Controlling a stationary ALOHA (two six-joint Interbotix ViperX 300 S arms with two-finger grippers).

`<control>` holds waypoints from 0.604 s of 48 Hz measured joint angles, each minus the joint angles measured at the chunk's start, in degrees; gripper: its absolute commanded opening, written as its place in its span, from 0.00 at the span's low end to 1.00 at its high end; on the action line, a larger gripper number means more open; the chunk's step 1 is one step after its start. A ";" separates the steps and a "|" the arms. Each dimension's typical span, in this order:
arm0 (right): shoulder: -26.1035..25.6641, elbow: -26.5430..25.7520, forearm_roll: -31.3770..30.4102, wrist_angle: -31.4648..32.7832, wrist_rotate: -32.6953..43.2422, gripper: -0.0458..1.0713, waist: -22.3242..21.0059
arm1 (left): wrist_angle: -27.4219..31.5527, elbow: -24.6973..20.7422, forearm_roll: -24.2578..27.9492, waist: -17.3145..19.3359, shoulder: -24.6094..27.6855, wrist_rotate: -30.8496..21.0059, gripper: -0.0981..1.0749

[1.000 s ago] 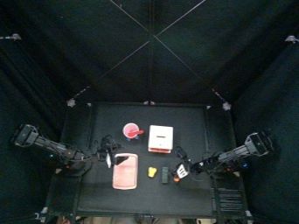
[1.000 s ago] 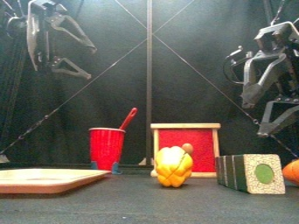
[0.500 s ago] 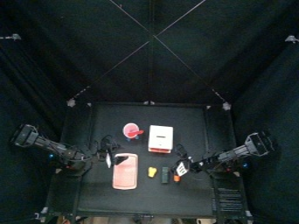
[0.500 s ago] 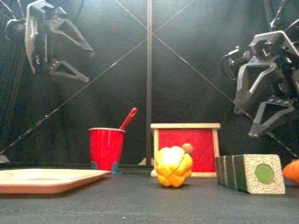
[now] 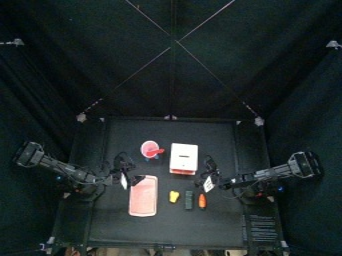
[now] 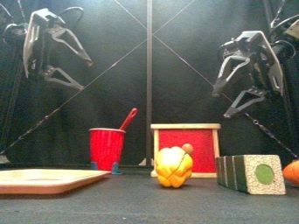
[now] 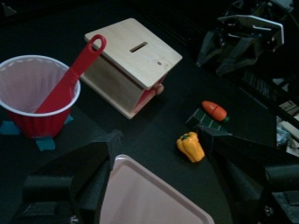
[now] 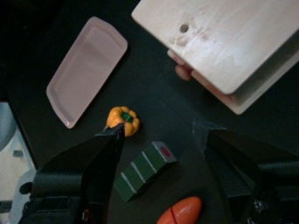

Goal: Put carrot right of roll

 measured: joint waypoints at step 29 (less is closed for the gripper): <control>-0.44 0.70 -0.44 0.09 0.00 0.89 -1.93 | 0.35 0.70 -1.85 -1.14 0.00 0.53 0.95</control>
